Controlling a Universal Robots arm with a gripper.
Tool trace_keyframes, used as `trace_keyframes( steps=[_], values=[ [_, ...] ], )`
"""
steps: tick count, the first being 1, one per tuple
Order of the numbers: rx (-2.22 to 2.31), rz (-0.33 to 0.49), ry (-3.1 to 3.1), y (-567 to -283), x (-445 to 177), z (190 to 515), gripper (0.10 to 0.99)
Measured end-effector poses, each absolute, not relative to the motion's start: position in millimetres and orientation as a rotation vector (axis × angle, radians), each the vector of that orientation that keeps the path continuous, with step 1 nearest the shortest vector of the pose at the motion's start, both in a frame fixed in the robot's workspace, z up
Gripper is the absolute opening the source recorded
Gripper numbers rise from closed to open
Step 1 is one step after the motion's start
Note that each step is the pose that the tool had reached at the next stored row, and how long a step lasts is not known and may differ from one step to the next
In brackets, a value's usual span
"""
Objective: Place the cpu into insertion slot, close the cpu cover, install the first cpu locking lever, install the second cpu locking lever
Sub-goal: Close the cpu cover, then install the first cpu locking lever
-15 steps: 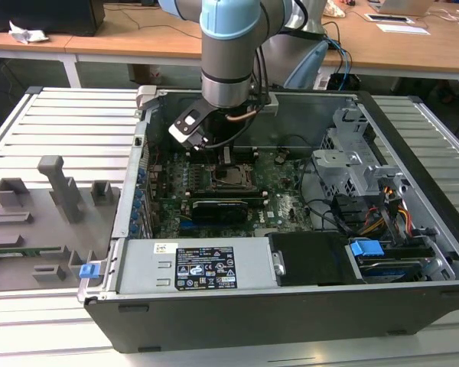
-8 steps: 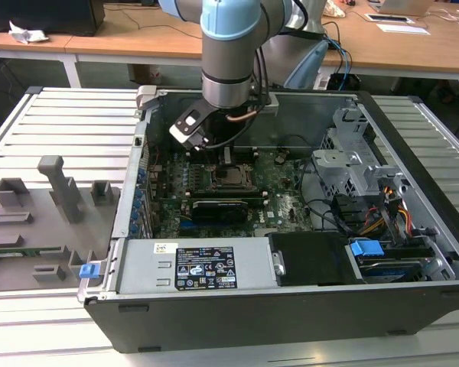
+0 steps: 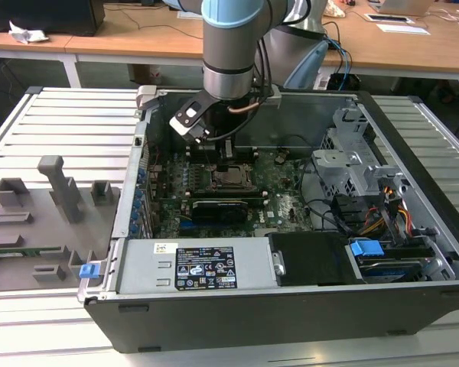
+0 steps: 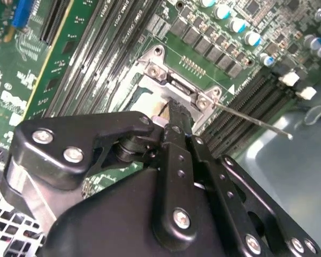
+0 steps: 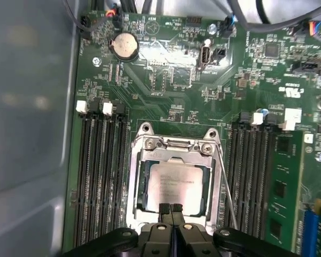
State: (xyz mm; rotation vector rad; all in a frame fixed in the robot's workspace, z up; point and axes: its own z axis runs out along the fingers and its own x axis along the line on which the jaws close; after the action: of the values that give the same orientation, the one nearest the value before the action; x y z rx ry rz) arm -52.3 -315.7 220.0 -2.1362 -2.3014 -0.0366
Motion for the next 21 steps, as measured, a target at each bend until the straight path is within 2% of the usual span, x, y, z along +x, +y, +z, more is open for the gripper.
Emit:
trace_keyframes(
  steps=[21],
  values=[
    [-2.136, -0.037, -2.301, -316, -42, 222, 0.106]
  ],
)
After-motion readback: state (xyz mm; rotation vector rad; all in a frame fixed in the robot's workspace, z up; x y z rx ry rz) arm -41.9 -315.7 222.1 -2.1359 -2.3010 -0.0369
